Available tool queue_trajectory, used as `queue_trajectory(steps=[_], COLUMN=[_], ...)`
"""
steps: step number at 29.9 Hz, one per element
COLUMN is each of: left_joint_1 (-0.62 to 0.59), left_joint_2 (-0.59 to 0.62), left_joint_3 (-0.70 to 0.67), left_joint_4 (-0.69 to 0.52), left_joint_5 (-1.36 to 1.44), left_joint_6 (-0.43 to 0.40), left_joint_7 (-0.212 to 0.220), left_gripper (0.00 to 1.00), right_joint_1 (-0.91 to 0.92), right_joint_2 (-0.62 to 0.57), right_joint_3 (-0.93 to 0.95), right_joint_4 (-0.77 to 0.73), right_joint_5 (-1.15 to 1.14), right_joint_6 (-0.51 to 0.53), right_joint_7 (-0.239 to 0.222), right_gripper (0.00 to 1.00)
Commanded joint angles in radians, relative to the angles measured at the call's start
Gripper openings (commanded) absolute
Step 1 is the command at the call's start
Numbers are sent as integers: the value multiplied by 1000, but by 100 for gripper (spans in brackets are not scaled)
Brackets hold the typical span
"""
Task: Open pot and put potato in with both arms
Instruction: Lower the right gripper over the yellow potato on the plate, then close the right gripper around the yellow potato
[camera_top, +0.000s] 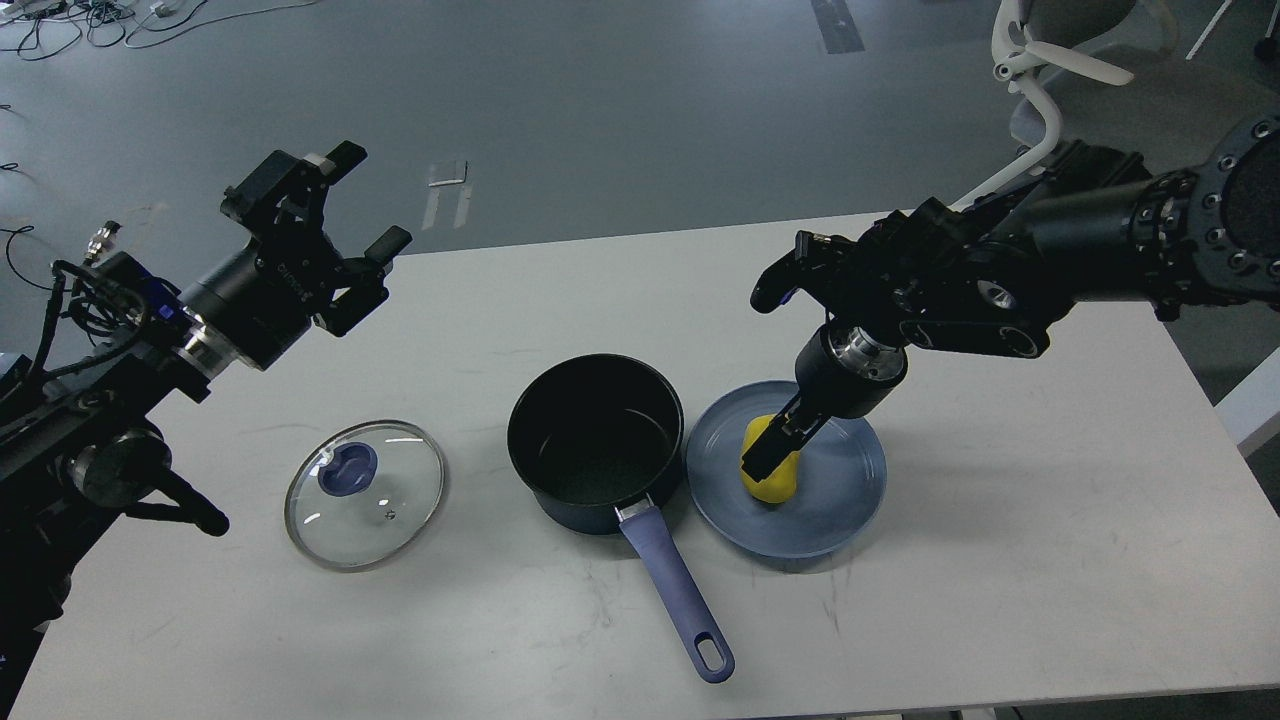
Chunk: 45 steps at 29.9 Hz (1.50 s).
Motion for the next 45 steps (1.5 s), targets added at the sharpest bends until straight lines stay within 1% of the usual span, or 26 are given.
queue_trajectory(steps=[1, 11, 23, 40, 45], left_joint_1=[0, 0, 5, 11, 12], left_joint_2=[2, 4, 10, 7, 7], left_joint_3=[0, -1, -9, -17, -17], left_joint_4=[-1, -5, -8, -8, -8], left_joint_5=[0, 0, -2, -2, 0], left_joint_6=[0, 0, 0, -2, -2], left_joint_7=[0, 0, 0, 0, 0], left_gripper=[98, 98, 98, 98, 98], right_joint_1=[-10, -9, -6, -44, -44], right_joint_2=[13, 15, 21, 28, 28], right_joint_3=[-9, -35, -61, -65, -65], right_joint_4=[-14, -12, -15, -81, -81], right_joint_5=[3, 118, 120, 121, 170], right_joint_6=[0, 0, 0, 0, 0], right_joint_7=[0, 0, 0, 0, 0], right_gripper=[100, 100, 100, 100, 100])
